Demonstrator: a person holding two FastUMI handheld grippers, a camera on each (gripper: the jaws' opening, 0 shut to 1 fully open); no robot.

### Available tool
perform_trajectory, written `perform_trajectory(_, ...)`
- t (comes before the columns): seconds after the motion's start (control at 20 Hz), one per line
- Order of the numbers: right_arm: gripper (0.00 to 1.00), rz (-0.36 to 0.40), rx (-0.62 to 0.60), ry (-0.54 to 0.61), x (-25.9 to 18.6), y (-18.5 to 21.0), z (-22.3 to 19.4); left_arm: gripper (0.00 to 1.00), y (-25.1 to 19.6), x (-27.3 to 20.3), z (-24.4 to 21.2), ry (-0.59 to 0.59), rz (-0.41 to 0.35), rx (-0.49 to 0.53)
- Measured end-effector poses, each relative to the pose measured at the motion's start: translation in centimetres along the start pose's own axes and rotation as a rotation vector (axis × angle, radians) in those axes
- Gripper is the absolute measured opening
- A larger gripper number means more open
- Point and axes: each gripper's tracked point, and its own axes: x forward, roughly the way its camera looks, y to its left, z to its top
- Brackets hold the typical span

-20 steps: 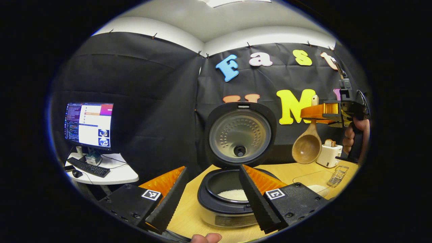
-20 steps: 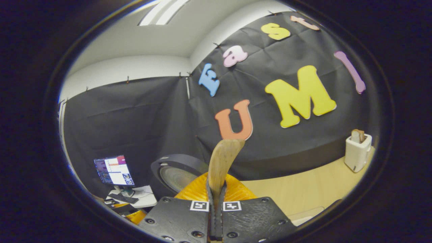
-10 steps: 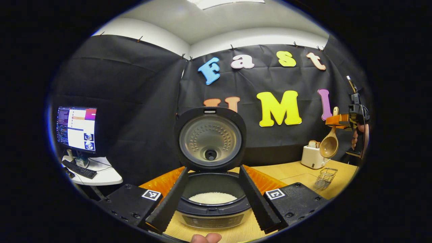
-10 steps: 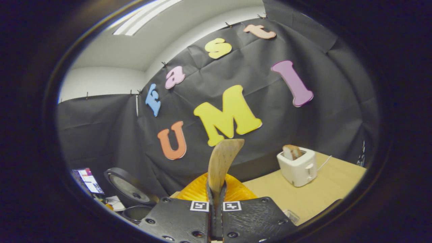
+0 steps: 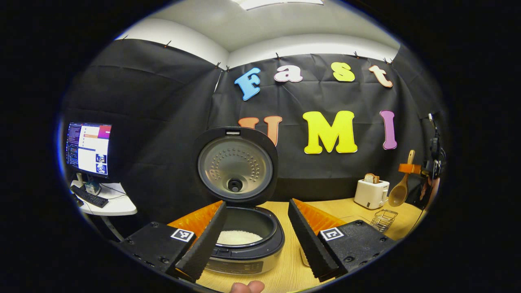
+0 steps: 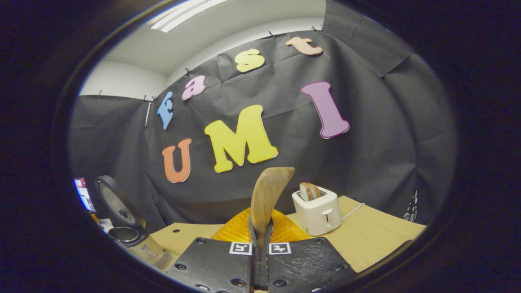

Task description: Close the left gripper, press the button to open the rice cooker; take a wooden spoon from the chopstick holder with the right hand, scoop a spoonful of rice and pour it into the rice cooker, then put the wooden spoon back into the chopstick holder.

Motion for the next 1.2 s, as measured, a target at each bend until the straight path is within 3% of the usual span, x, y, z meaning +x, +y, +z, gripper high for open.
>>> perform_trajectory(0.15, 0.0, -0.002, -0.007, 0.024, 1.2, -0.6, -2.5, 0.96, -0.8, -0.4, 0.6, -0.001, -0.028, 0.012)
perform_trajectory(0.65, 0.0, -0.017, -0.041, 0.079, 2.1, -1.5, -8.7, 0.96, -0.4, -0.7, 0.0, 0.029, -0.016, 0.041)
perform_trajectory(0.8, 0.01, -0.02, -0.036, 0.106, 1.7, -1.6, -9.8, 0.96, -0.8, -0.7, -0.4, 0.035, -0.026, 0.041)
perform_trajectory(0.9, 0.07, -0.024, -0.032, 0.135, 1.5, -1.9, -10.7, 0.96, -0.9, -0.6, -0.6, 0.039, -0.031, 0.037)
perform_trajectory(1.0, 0.11, -0.023, -0.038, 0.107, 1.2, -1.9, -9.5, 0.96, -1.1, -0.4, -0.7, 0.046, -0.044, 0.038)
perform_trajectory(1.05, 0.08, -0.029, -0.052, 0.088, 1.1, -2.2, -8.9, 0.96, -1.1, -0.3, -0.6, 0.045, -0.048, 0.039)
perform_trajectory(1.1, 0.14, -0.037, -0.064, 0.072, 0.9, -2.3, -8.3, 0.96, -1.0, -0.2, -0.2, 0.041, -0.047, 0.038)
perform_trajectory(1.2, 0.54, -0.065, -0.083, 0.056, 0.7, -3.1, -7.8, 0.96, -0.9, 0.1, 0.8, 0.023, -0.044, 0.034)
